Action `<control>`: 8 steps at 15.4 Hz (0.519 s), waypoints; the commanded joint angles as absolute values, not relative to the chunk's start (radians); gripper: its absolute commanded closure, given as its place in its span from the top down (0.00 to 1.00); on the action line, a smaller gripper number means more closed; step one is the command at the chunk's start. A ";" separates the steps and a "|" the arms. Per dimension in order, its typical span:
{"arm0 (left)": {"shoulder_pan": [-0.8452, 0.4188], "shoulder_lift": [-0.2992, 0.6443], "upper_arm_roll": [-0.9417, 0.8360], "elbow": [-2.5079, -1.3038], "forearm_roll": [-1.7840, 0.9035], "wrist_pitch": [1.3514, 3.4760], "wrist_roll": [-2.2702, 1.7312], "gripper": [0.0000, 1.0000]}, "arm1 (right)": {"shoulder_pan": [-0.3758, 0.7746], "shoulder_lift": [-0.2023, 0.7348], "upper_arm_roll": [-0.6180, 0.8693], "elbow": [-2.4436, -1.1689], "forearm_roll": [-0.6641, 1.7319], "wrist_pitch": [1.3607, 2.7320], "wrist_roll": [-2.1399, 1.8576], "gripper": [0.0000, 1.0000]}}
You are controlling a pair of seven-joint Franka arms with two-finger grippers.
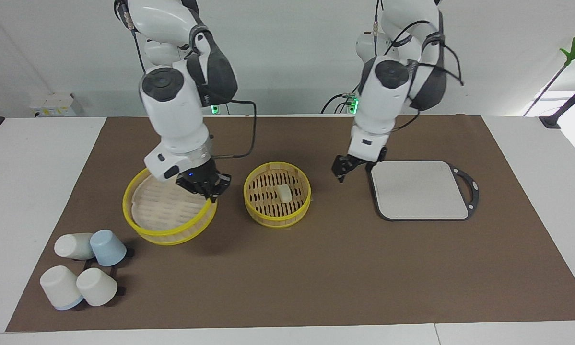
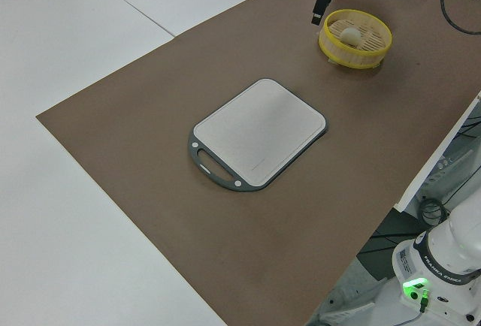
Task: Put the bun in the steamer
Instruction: 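Release the bun into the steamer while the right gripper brings the lid back, then lower the lid onto the steamer with the right gripper while the left gripper retracts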
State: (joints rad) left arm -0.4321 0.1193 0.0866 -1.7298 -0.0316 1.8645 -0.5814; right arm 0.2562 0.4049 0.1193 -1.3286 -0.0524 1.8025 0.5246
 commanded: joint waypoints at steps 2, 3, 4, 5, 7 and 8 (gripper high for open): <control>-0.243 0.023 0.074 -1.715 -0.022 1.694 -0.269 1.00 | 0.443 0.399 0.115 -1.359 -0.126 1.842 0.771 0.00; -0.206 0.014 0.074 -1.695 -0.021 1.656 -0.211 1.00 | 0.480 0.414 0.114 -1.356 -0.130 1.845 0.825 0.00; -0.177 0.003 0.074 -1.681 -0.020 1.619 -0.174 1.00 | 0.521 0.438 0.112 -1.351 -0.143 1.845 0.863 0.00; -0.158 -0.015 0.074 -1.680 -0.018 1.594 -0.137 1.00 | 0.547 0.460 0.110 -1.348 -0.165 1.850 0.894 0.00; -0.155 -0.041 0.083 -1.680 -0.017 1.569 -0.085 1.00 | 0.575 0.485 0.113 -1.348 -0.176 1.905 0.948 0.00; -0.155 -0.049 0.086 -1.680 -0.015 1.554 -0.083 1.00 | 0.584 0.492 0.114 -1.353 -0.176 1.928 0.962 0.00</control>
State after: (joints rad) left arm -0.1571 -0.0311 0.0927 -1.6867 -0.0315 1.5968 -0.1112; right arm 0.5770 0.4784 0.1176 -1.3491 -0.1524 1.8831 0.9296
